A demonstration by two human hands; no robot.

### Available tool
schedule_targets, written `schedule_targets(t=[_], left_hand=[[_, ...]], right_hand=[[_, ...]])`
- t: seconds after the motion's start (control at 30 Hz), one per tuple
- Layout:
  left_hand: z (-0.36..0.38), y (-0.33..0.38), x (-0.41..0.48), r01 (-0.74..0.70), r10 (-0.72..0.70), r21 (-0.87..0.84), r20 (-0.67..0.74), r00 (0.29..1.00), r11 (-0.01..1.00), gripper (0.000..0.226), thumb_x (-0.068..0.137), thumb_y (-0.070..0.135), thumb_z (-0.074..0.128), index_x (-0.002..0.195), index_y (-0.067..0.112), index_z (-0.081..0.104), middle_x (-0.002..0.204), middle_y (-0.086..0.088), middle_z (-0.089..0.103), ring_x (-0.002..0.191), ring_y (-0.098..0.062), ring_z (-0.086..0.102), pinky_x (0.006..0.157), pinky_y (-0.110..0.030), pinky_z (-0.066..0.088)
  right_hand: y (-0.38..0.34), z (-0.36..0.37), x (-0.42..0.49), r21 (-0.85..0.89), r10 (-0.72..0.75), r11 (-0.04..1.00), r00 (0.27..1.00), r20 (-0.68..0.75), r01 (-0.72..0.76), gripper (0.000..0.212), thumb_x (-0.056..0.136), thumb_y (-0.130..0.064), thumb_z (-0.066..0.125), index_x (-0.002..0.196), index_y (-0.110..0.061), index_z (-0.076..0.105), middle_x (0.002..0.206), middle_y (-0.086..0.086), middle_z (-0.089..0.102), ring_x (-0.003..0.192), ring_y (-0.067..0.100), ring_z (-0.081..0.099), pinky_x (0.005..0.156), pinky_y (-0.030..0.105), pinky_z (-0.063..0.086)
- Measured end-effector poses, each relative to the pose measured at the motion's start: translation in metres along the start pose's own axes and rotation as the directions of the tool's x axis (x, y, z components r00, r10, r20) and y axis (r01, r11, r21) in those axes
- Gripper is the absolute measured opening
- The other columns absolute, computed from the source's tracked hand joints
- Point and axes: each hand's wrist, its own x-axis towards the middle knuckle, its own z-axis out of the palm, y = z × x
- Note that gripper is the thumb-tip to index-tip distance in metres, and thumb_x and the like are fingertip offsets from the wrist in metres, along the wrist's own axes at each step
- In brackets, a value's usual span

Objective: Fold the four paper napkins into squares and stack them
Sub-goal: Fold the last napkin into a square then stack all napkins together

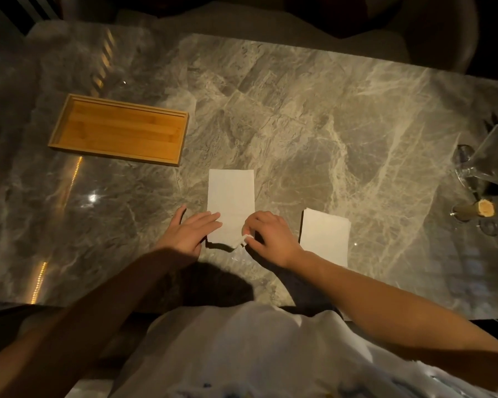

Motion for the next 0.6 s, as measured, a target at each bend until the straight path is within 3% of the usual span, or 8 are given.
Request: schedule_targets(t=[0.13,0.23,0.3,0.4,0.47,0.6], left_hand=[[-0.003,0.002,0.0,0.01,-0.011,-0.023,-0.013,1.0,1.0,0.066,0.076,0.014,0.056,0.138,0.031,0.041,0.15,0.009,0.037,0.139,-0.009,0.029,0.116,-0.046,-0.006],[-0.003,0.007,0.002,0.071,-0.083,-0.113,-0.102,0.991,0.991,0.057,0.076,0.002,0.059,0.126,0.029,0.056,0.14,0.007,0.05,0.133,-0.011,0.04,0.116,-0.042,0.001],[-0.005,0.013,0.004,0.118,-0.148,-0.182,-0.16,0.976,0.976,0.058,0.072,-0.007,0.058,0.12,0.025,0.061,0.132,0.005,0.058,0.127,-0.012,0.048,0.116,-0.04,0.006],[-0.005,0.018,0.005,0.133,-0.175,-0.215,-0.193,0.966,0.967,0.063,0.065,-0.013,0.058,0.118,0.021,0.063,0.124,0.002,0.064,0.122,-0.016,0.053,0.116,-0.042,0.01],[-0.004,0.019,0.003,0.123,-0.167,-0.214,-0.2,0.965,0.969,0.06,0.067,-0.012,0.058,0.117,0.021,0.063,0.121,0.001,0.065,0.12,-0.017,0.054,0.115,-0.043,0.012],[-0.002,0.023,-0.001,0.121,-0.171,-0.252,-0.185,0.968,0.96,0.056,0.069,-0.013,0.056,0.115,0.018,0.065,0.117,-0.002,0.067,0.117,-0.018,0.057,0.114,-0.041,0.01]], right_hand=[[0.003,-0.009,-0.006,0.113,-0.044,0.993,0.999,-0.016,0.046,0.015,0.093,-0.028,0.053,0.1,-0.018,0.061,0.105,0.0,0.063,0.097,0.017,0.053,0.085,0.036,0.047],[0.005,-0.011,-0.016,0.147,-0.059,0.987,0.997,-0.054,0.067,0.019,0.097,-0.025,0.044,0.103,-0.019,0.062,0.106,-0.002,0.064,0.099,0.016,0.055,0.086,0.036,0.048],[0.011,-0.009,-0.024,0.087,-0.059,0.994,0.994,-0.091,0.066,0.023,0.096,-0.021,0.044,0.113,-0.02,0.06,0.114,-0.001,0.063,0.106,0.017,0.055,0.089,0.035,0.048],[0.018,-0.007,-0.029,-0.079,-0.029,0.996,1.0,0.001,0.029,0.042,0.089,-0.026,0.054,0.13,-0.022,0.048,0.133,0.002,0.053,0.121,0.022,0.047,0.099,0.039,0.044],[0.017,-0.005,-0.025,-0.098,-0.025,0.995,0.999,0.029,0.028,0.047,0.088,-0.031,0.058,0.133,-0.022,0.047,0.137,0.003,0.051,0.125,0.023,0.045,0.101,0.039,0.041],[0.008,-0.006,-0.01,-0.051,-0.102,0.994,0.993,-0.056,0.099,0.026,0.091,-0.026,0.056,0.116,-0.021,0.062,0.12,0.0,0.065,0.11,0.022,0.056,0.087,0.038,0.049]])
